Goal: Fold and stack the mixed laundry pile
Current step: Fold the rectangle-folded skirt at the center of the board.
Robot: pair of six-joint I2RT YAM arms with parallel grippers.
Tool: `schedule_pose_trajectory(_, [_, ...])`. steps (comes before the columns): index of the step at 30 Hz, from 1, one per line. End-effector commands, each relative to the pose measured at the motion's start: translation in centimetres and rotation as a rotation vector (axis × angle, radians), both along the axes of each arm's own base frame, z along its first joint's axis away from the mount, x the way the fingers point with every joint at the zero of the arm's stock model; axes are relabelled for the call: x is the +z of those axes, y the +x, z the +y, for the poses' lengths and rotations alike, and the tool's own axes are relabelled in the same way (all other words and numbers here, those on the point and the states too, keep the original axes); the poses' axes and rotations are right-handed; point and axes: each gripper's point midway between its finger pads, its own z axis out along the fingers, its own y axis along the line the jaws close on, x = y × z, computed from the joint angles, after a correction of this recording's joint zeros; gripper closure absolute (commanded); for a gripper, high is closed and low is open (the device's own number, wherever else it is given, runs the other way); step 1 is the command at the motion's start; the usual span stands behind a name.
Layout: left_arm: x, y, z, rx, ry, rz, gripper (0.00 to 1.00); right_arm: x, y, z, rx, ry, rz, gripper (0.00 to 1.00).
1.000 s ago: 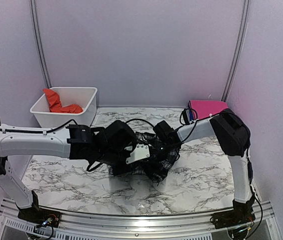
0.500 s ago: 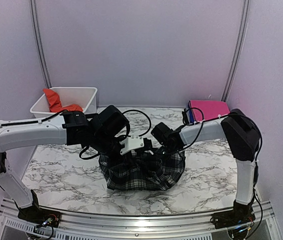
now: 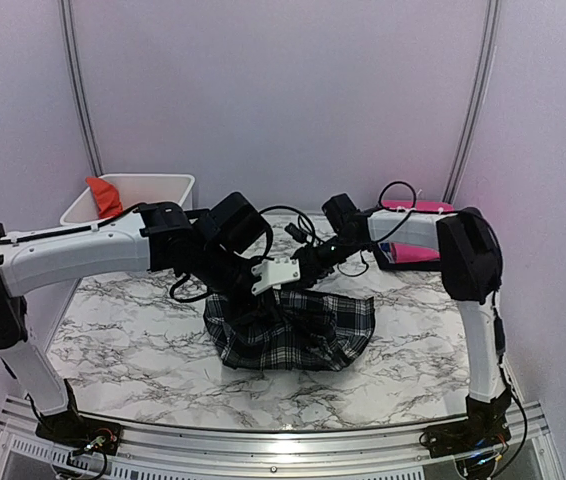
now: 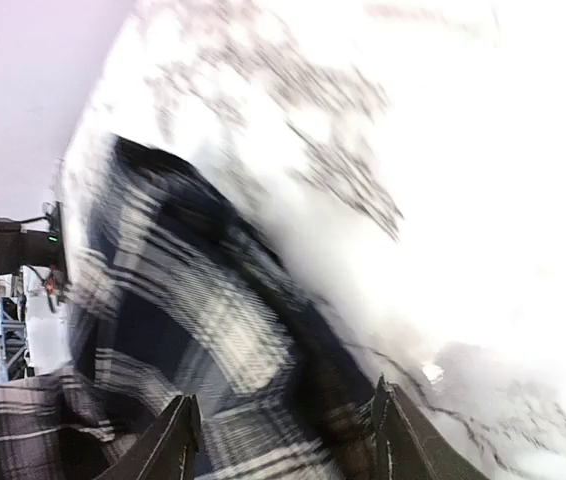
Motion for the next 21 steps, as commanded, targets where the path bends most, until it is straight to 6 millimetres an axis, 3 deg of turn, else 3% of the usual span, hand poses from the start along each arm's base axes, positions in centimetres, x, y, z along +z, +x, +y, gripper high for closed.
schedule_pose_trajectory(1, [0.2,2.5,-0.8,-0.004,0.002,-0.007,0.92,-5.9,-1.7,-0.2,-0.003,-0.090,0.138,0.46])
schedule_pose_trajectory(4, [-0.4,4.2,-0.6,0.016,0.021,-0.011,0.92,-6.8,-3.3,0.4,0.033,-0.064,0.181,0.51])
schedule_pose_trajectory(10, [-1.1,7.9,-0.5,0.054,0.044,-0.043,0.91,-6.3,-7.5,2.3,0.149,0.009,0.255,0.63])
schedule_pose_trajectory(13, [-1.6,8.7,-0.7,0.053,0.040,-0.030,0.90,-5.9,-9.4,3.2,0.198,0.018,0.268,0.65])
schedule_pose_trajectory(17, [-3.9,8.9,-0.9,0.044,0.071,0.011,0.87,-5.6,-9.5,3.0,0.188,0.025,0.271,0.65])
schedule_pose_trajectory(21, [-6.4,9.3,-0.5,0.065,0.113,0.048,0.82,-5.0,-7.3,2.3,0.133,0.025,0.251,0.58])
